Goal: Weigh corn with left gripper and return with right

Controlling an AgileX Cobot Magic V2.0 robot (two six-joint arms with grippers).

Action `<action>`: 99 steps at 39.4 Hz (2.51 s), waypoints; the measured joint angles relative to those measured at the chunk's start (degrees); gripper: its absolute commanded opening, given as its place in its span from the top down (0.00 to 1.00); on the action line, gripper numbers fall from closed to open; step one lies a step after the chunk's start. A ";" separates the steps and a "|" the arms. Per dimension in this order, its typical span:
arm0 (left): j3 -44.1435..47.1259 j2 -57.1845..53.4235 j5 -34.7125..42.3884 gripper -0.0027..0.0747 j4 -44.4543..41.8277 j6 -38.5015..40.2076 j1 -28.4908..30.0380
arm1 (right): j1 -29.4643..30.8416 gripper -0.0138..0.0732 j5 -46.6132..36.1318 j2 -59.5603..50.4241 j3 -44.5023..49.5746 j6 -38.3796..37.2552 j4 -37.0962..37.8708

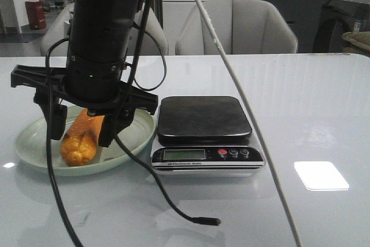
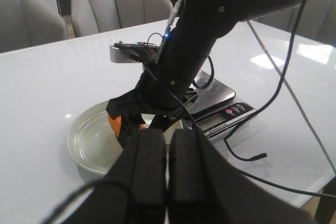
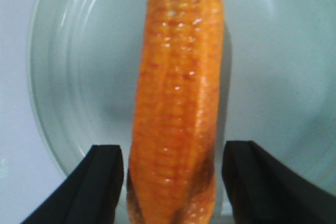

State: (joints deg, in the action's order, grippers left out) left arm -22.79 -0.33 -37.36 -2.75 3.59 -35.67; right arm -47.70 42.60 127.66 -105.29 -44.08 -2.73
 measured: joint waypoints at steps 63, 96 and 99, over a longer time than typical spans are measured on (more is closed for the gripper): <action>0.00 0.00 0.00 0.81 0.00 0.00 0.00 | 21.66 0.23 1.00 -67.67 45.56 42.94 -1.31; 0.00 0.00 0.00 0.81 0.00 0.00 0.00 | 21.66 0.41 -35.39 -128.19 98.20 43.06 -1.31; 0.00 0.00 0.00 0.81 0.00 0.00 0.00 | 21.66 0.71 -35.78 -127.90 98.44 43.06 -1.31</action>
State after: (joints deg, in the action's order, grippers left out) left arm -22.79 -0.33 -37.36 -2.75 3.59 -35.67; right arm -26.04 6.82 -0.24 -6.86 -1.02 -4.04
